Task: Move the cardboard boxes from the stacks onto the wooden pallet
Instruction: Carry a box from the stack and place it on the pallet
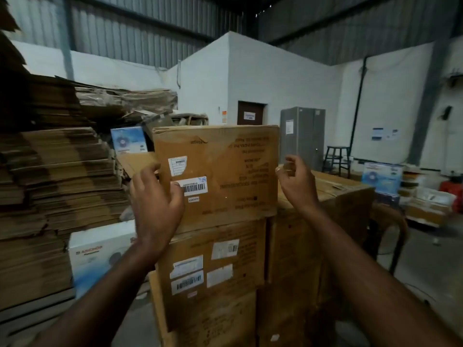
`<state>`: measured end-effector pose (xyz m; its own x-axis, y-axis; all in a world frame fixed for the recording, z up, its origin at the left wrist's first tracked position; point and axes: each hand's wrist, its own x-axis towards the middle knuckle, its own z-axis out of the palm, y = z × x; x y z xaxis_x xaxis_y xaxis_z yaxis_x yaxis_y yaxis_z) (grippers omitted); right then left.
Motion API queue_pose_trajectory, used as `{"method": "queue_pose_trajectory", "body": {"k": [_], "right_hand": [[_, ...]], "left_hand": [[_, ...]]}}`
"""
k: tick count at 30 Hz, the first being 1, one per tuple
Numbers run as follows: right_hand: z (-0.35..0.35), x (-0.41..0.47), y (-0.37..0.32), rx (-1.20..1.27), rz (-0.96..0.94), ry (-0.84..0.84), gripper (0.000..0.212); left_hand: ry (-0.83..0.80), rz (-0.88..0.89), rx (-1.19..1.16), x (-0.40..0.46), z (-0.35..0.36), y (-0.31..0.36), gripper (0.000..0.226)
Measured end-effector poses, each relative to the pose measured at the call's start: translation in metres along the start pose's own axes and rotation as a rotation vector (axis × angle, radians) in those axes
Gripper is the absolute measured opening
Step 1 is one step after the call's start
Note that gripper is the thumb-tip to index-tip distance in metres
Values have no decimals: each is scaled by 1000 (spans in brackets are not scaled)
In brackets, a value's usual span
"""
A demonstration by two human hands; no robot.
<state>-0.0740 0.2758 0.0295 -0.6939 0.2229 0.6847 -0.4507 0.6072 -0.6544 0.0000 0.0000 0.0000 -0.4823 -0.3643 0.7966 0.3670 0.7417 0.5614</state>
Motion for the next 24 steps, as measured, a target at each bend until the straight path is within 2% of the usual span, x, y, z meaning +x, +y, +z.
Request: {"method": "queue_pose_trajectory", "body": {"k": [3, 7, 10, 14, 17, 19, 21, 22, 23, 24], "right_hand": [[11, 9, 3, 154, 222, -141, 63], [22, 14, -2, 340, 370, -285, 69], [25, 16, -8, 394, 456, -371, 76], [26, 18, -16, 446, 513, -372, 84], [23, 14, -22, 490, 534, -332, 86], [20, 12, -30, 538, 581, -358, 99], [15, 12, -40, 583, 656, -436, 117], [11, 12, -46, 606, 680, -480, 112], [7, 12, -51, 634, 687, -526, 98], [3, 15, -54, 661, 697, -542, 86]], "left_hand": [[-6, -201, -48, 7, 15, 1, 62], [-192, -599, -366, 25, 25, -5, 81], [-302, -750, -489, 26, 28, 5, 71], [-300, -856, -619, 31, 32, 11, 74], [-277, -866, -633, 29, 28, 12, 72], [-255, -880, -643, 28, 21, 12, 73], [-273, -898, -713, 31, 11, 8, 91], [-313, -908, -744, 35, 4, 8, 102], [-349, -895, -766, 39, -3, 8, 100], [-364, -863, -770, 45, -10, 11, 88]]}}
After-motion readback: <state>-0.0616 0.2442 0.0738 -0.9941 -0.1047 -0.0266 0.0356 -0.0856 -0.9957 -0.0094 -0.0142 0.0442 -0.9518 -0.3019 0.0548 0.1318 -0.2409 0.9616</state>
